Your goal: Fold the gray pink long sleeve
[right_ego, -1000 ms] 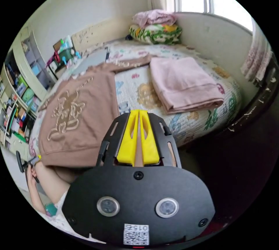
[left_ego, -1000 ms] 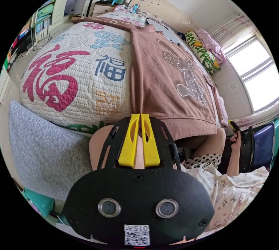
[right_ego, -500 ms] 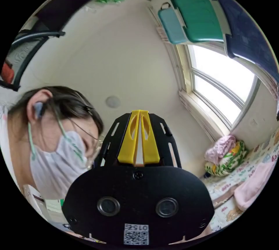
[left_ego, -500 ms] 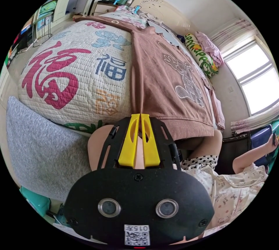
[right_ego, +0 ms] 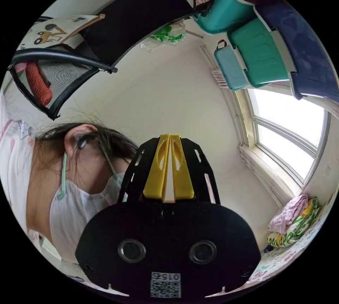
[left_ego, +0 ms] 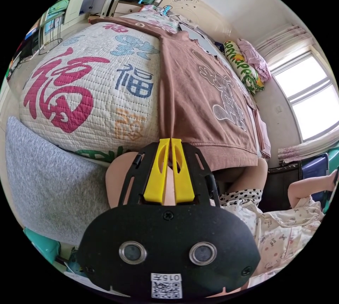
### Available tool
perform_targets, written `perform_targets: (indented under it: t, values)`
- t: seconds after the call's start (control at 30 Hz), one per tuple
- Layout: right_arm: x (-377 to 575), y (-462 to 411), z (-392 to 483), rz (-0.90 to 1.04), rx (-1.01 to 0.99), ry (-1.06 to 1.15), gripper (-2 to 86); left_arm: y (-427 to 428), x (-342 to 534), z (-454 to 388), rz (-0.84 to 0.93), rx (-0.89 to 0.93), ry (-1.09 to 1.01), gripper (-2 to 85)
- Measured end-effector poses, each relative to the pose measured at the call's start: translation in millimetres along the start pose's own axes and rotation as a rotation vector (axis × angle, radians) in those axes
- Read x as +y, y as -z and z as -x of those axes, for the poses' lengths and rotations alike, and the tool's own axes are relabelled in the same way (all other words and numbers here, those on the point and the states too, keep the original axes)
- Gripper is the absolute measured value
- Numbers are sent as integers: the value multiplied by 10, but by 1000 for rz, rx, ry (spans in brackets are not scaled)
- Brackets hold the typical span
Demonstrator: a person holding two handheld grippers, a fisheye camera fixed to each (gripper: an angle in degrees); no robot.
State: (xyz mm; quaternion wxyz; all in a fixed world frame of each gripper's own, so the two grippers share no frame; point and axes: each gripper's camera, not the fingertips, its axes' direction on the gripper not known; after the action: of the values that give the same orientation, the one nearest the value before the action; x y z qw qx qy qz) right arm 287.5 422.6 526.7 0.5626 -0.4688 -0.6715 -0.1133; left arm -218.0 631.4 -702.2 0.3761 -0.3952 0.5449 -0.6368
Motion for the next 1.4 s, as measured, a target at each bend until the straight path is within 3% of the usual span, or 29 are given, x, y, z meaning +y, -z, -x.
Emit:
perform_targets:
  t: [0.33,0.57,1.1,1.2,1.4]
  values:
    - [61,164,50,89,-47,-27,-6,-171,-9,127,-11,38,13,-5]
    - [182,308,80,-42,4,-24,-6,-301,17,216,-19,57,14,-6]
    - [695,-312,-119,117,-88,-51,-6,-579,222,406,-34,109,36,-5]
    - [922,-450,-281,186,39,-9,-6,-592,304,424,-55,94,43,-4]
    - [1758,-901,-995,658,48,16,-6,-470,571,611,-187,141,88,-2]
